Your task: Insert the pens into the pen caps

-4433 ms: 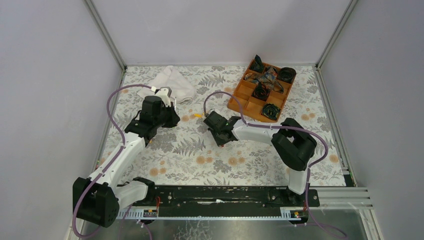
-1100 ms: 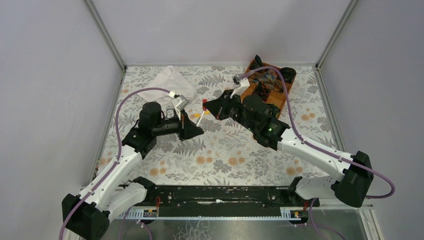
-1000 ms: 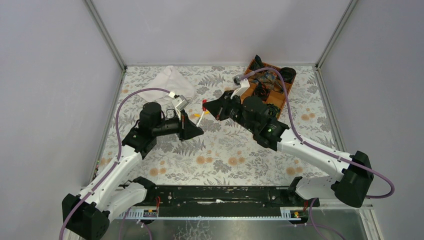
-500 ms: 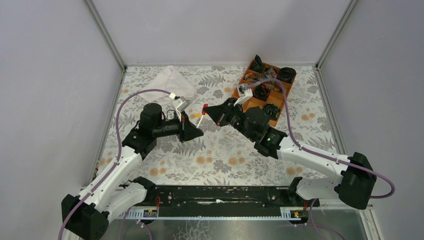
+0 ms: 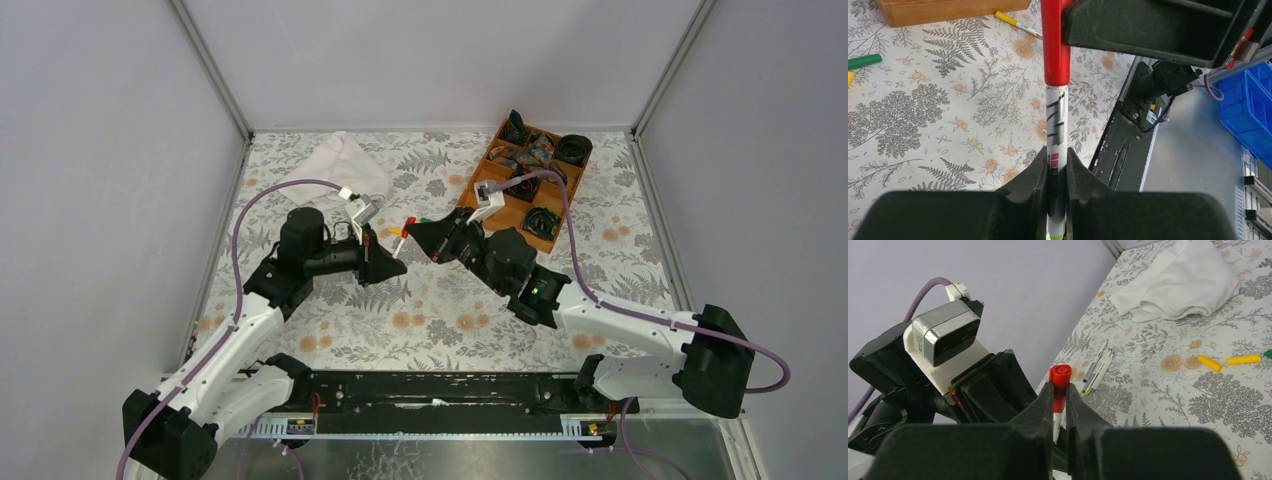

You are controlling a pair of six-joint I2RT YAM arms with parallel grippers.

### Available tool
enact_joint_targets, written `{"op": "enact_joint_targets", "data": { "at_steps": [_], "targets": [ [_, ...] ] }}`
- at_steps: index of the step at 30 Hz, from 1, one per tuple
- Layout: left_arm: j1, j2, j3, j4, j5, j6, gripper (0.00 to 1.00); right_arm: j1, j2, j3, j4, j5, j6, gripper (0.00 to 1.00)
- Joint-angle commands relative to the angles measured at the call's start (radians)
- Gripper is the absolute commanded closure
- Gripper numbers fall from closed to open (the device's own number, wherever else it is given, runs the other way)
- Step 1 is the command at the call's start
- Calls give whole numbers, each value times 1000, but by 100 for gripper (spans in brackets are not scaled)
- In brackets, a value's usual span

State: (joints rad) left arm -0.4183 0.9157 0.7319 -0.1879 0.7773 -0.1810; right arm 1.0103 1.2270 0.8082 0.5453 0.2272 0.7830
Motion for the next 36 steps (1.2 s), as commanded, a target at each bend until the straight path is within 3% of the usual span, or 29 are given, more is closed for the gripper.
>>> {"op": "enact_joint_targets", "data": {
  "at_steps": [1,3,5,8,11,20,30,36],
  "targets": [
    [2,-20,4,87,-32,15,100,44,-44,-35,-49,-62,-33,74],
    [3,-23,3,86,-33,15,100,44,-82,-42,-81,-42,-63,51],
    [3,-23,4,88,-32,15,100,40,-118,-36,-130,-26,-108,35],
    [3,-18,4,90,-28,14,100,-1,-157,-12,-166,-84,-161,23],
    [3,-17,3,91,-22,14,100,-77,-168,16,-177,-210,-178,19],
    [2,-19,3,96,3,12,100,-229,-82,117,-91,-547,-138,21],
    [3,-30,-1,102,10,11,100,-276,40,180,19,-666,-61,32],
    [3,-31,-2,102,22,9,100,-278,75,190,56,-696,-30,46]
  ]
}}
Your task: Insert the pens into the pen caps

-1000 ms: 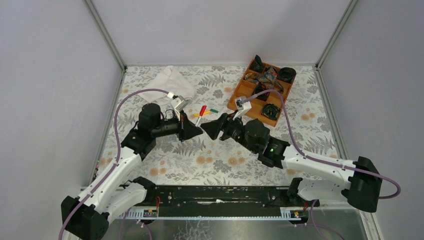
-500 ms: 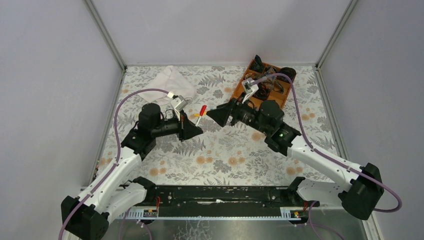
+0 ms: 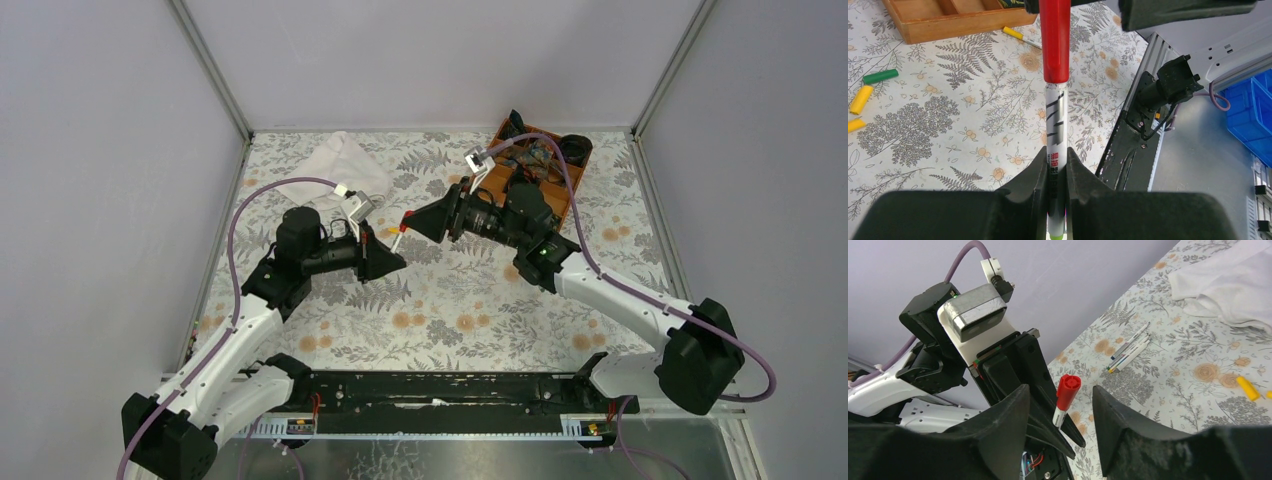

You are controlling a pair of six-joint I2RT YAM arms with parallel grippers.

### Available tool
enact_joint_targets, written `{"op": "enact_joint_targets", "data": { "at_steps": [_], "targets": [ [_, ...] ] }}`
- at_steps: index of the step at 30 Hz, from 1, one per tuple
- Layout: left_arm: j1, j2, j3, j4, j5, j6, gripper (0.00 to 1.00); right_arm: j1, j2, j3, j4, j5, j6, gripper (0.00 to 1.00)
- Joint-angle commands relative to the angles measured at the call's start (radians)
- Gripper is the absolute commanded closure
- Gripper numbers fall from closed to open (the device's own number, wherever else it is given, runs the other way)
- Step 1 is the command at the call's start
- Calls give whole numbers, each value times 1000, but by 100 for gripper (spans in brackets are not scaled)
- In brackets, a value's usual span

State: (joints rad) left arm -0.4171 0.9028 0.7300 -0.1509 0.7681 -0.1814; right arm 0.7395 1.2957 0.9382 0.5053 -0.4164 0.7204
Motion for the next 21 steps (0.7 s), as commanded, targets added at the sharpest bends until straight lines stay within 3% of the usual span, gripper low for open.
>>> {"op": "enact_joint_targets", "data": {
  "at_steps": [1,12,21],
  "targets": [
    [1,-17,1,66,32,10,100,-8,14,59,98,-53,35,49],
    [-2,-16,0,72,54,8,100,-8,58,56,131,-71,60,72],
    [-2,-17,0,77,53,5,100,-7,72,-5,165,-120,57,97]
  ]
}}
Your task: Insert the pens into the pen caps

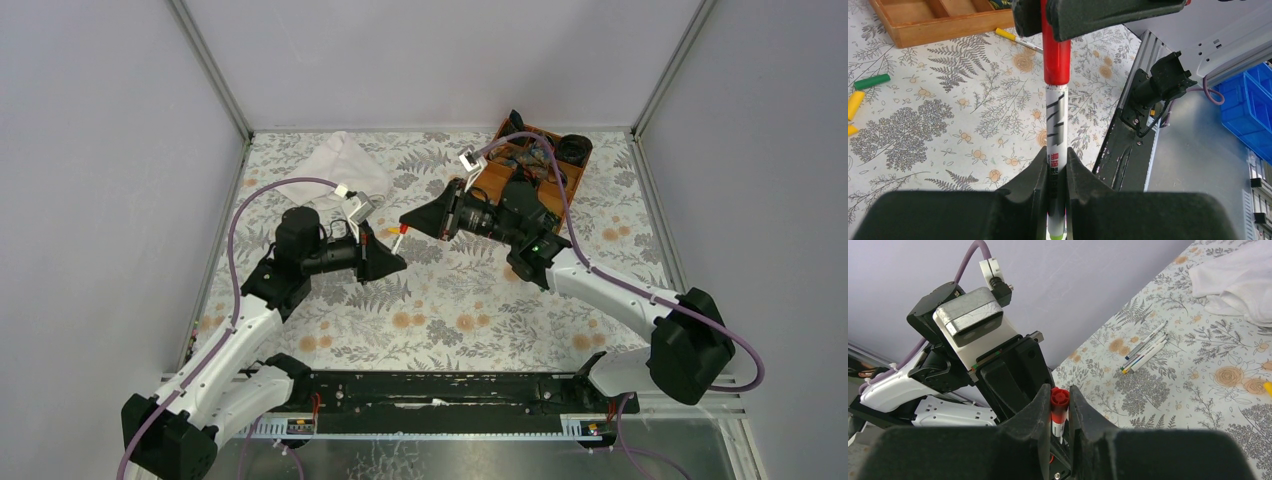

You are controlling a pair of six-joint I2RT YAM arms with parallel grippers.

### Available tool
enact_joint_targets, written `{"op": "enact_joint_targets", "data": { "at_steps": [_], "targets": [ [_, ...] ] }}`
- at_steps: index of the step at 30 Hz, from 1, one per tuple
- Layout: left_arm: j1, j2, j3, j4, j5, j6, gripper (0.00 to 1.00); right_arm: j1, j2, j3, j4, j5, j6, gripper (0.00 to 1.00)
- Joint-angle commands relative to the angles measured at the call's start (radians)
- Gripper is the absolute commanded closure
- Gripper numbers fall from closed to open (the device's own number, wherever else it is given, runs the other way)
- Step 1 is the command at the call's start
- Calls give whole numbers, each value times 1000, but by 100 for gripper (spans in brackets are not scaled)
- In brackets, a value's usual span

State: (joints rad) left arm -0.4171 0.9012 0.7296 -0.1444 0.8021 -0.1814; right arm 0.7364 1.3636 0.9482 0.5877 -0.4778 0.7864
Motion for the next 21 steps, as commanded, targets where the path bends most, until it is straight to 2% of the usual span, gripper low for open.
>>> {"op": "enact_joint_targets", "data": {
  "at_steps": [1,10,21],
  "targets": [
    [-2,-15,1,72,19,4,100,-3,7,-24,87,-70,-9,100],
    [-2,-22,-1,78,7,2,100,22,14,-159,151,-140,19,100],
    [0,-36,-3,80,-8,3,100,179,62,-238,169,-93,11,100]
  ]
}}
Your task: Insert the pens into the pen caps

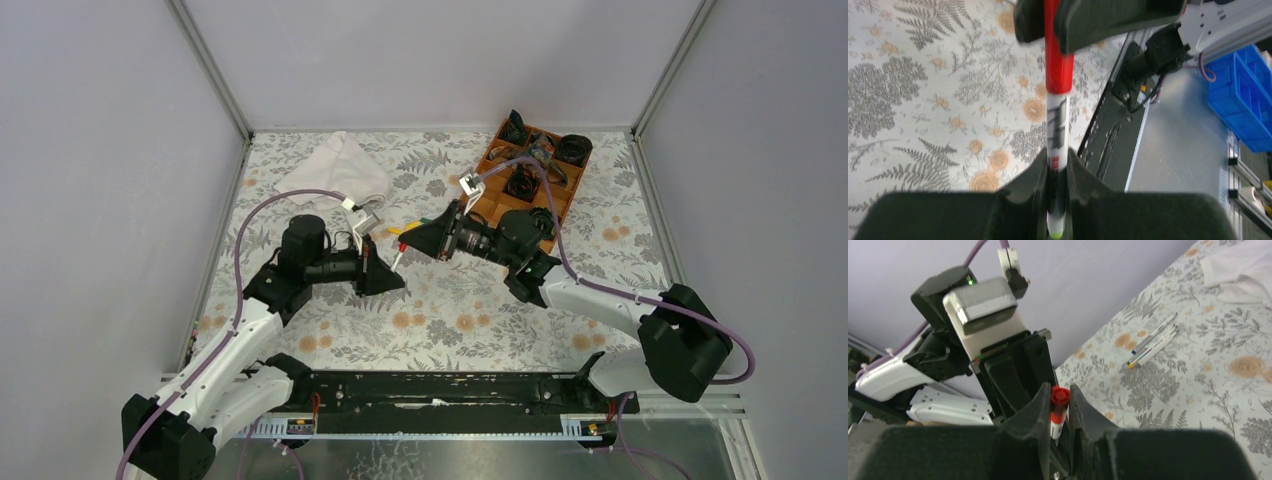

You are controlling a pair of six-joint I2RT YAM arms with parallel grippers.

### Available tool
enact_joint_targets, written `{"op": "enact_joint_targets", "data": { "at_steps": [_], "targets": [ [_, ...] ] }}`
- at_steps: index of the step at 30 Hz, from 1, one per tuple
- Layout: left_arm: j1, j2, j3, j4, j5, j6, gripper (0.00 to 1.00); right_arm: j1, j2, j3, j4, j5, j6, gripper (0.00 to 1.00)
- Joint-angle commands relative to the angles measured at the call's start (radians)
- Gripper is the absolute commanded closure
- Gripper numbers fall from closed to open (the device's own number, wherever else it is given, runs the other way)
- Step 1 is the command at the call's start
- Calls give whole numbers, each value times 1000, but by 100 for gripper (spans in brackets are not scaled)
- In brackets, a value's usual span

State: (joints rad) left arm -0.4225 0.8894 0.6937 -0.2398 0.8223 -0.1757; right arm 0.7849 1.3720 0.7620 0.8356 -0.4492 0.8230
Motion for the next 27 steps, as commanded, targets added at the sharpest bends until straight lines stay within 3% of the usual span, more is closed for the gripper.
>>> {"op": "enact_joint_targets", "data": {
  "at_steps": [1,8,12,14,17,19,22,27],
  "targets": [
    [5,-23,33,175,-29,-4,100,142,60,-53,-77,-118,-26,100],
    [7,-42,27,181,-56,-8,100,177,65,-62,-80,-106,-38,100],
    [7,-27,36,159,-80,0,100,177,6,-42,-194,-37,-108,100],
    [6,-15,46,137,-102,7,82,177,-52,7,-340,56,-185,100],
    [7,-7,50,122,-136,13,45,176,-117,118,-612,278,-325,100],
    [7,-11,52,113,-181,13,28,175,-136,196,-777,430,-417,100],
    [7,-27,52,97,-312,11,18,148,-132,300,-990,630,-517,100],
    [21,-18,68,19,-689,-19,11,-1,-54,383,-1259,780,-606,100]
  ]
}}
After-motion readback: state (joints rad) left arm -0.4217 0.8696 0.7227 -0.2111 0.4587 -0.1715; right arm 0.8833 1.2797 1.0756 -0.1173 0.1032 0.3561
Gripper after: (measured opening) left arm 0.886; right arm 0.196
